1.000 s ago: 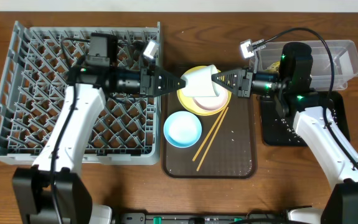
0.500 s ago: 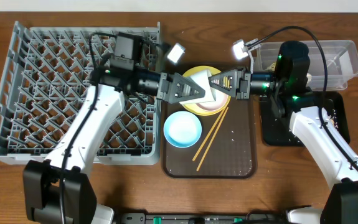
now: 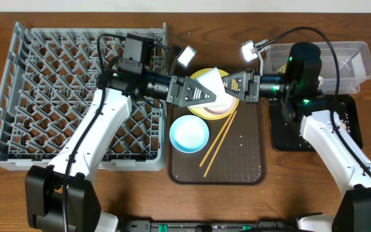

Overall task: Sort waste into correct bins and load items into the dishwasher rack
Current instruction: 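Hand the white cup from the right gripper to the left gripper, then place the white cup upside down in the rack with left gripper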

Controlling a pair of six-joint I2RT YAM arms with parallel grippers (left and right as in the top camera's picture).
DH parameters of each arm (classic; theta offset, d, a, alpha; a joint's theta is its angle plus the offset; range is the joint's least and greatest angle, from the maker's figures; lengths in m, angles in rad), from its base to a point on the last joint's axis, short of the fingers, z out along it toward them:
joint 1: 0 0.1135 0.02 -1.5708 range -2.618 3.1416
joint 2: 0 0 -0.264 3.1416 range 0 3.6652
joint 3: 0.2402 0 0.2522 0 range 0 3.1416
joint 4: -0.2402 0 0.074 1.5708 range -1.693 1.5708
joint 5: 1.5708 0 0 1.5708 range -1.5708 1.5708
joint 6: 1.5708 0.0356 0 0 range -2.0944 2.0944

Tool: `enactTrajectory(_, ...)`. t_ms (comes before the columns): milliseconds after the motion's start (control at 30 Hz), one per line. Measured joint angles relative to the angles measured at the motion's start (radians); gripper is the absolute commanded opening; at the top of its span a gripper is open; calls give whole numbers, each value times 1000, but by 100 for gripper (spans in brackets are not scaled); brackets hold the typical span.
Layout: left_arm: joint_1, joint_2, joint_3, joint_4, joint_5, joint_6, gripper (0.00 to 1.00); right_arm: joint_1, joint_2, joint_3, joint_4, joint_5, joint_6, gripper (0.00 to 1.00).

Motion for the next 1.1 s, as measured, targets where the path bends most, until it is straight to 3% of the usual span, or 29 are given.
enactTrajectory(167, -3, 0, 0, 0, -52, -1, 50, 0, 2, 0, -12, 20, -1, 19)
enactTrajectory(267, -1, 0, 0, -1, -110, -1, 49, 0, 2, 0, -42, 37, -26, 24)
enactTrajectory(400, 18, -17, 0, -28, -218, 0, 49, -1, 3, 0, -156, 79, -98, 24)
enactTrajectory(533, 92, -68, -2, -107, -424, 20, 48, -3, 2, 0, -331, 139, -194, 18)
enactTrajectory(900, 343, -285, -3, -439, -1121, 41, 48, -1, -15, 0, -732, 454, -465, 13)
enactTrajectory(1100, 414, -240, -3, -570, -1268, 46, 48, 8, -139, 0, -877, 719, -528, 14)
